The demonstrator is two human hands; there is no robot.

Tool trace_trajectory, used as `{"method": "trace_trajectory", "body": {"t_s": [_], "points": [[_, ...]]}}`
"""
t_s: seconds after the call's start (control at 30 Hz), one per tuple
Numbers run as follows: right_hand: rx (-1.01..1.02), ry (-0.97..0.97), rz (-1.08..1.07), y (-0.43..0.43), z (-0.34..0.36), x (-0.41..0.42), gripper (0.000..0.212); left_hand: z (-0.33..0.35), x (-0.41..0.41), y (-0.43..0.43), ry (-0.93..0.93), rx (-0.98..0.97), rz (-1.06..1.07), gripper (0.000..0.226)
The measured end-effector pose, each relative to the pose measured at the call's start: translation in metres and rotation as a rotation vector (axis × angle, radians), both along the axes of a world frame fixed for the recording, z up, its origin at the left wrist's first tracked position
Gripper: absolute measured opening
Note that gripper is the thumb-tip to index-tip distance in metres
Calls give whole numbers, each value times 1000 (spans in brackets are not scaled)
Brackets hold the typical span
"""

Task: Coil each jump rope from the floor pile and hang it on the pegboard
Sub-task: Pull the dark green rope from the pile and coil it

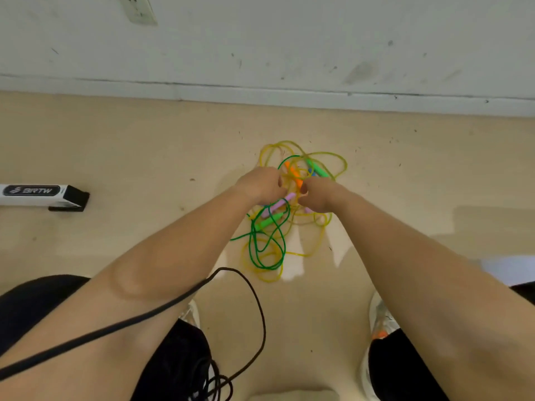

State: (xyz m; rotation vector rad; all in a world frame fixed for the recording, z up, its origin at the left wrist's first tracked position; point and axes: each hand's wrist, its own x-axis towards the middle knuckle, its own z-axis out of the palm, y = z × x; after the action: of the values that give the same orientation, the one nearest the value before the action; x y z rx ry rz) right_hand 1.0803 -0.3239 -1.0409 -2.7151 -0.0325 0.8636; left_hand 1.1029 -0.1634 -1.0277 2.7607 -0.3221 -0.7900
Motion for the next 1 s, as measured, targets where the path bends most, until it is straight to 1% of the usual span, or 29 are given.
{"method": "trace_trajectory", "body": {"t_s": [0.1,0.27,0.33,0.43,0.5,0.57,0.63,0.73,0.87,1.0], "points": [[34,41,-20,3,-33,-2,37,-36,4,4,59,18,18,37],[54,96,-35,9,-95,7,41,-102,17,11,89,88,44,39],[102,132,-84,13,-121,14,41,-128,23,14,99,89,53,34],[157,152,-128,19,-152,25,38,-159,30,17,112,52,74,18],[158,147,-142,23,-170,31,43,-176,32,16,134,39,67,14],[141,126,-164,27,-187,36,47,-192,32,15,124,35,64,15],[119,113,-165,31,-200,39,49,-205,30,16,114,27,66,17],[61,117,-88,36,-218,38,50,-220,28,20,130,12,57,22],[-49,30,-16,40,-228,35,39,-226,29,22,132,10,68,23],[-52,-48,2,35,-217,35,34,-219,29,23,86,110,39,24]]}}
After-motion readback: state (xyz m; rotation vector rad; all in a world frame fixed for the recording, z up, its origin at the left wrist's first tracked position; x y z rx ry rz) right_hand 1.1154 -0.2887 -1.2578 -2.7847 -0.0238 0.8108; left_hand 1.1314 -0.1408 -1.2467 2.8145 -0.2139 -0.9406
